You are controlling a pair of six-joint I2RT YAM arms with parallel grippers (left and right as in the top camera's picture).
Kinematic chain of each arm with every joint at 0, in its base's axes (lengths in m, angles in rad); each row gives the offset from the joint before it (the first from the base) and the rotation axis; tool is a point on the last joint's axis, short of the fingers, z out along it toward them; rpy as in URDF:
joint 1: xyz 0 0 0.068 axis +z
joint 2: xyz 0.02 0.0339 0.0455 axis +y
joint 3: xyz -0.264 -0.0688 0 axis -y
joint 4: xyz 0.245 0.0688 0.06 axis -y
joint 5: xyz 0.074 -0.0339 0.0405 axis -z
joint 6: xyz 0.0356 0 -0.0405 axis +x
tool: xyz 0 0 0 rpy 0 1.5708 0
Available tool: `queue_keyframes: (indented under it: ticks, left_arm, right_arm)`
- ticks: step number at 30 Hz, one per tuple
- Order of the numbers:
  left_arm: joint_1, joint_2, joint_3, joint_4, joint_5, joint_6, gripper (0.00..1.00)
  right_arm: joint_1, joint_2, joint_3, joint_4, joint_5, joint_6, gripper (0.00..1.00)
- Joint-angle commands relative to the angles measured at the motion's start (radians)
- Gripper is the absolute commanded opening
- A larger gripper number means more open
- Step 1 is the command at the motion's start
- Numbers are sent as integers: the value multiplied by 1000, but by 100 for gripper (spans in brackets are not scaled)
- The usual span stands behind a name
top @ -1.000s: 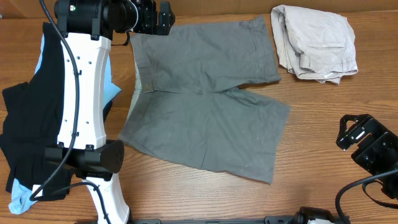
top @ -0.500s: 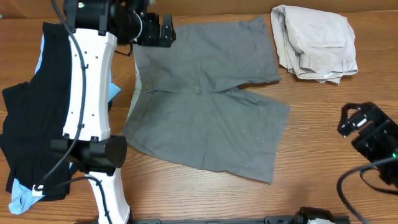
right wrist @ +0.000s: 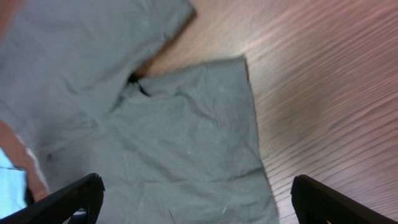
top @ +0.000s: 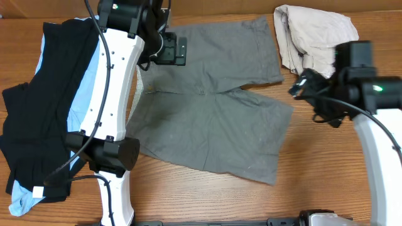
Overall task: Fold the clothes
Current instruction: 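Reach both grippers to the bottom hems of the shorts' legs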
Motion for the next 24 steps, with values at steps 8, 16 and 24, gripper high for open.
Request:
queue_keyframes:
  ticks: [8, 16, 24]
  left_arm:
    - [-9, -100, -158, -11, -39, -43, 94]
    - [1, -361, -530, 23, -229, -323, 91]
    - [78, -429, -1036, 325, -282, -663, 81]
  right_arm:
    - [39, -109, -237, 26, 9, 202, 100]
    - [184, -341, -420, 24, -36, 329, 100]
    - [380, -333, -599, 140, -43, 471, 100]
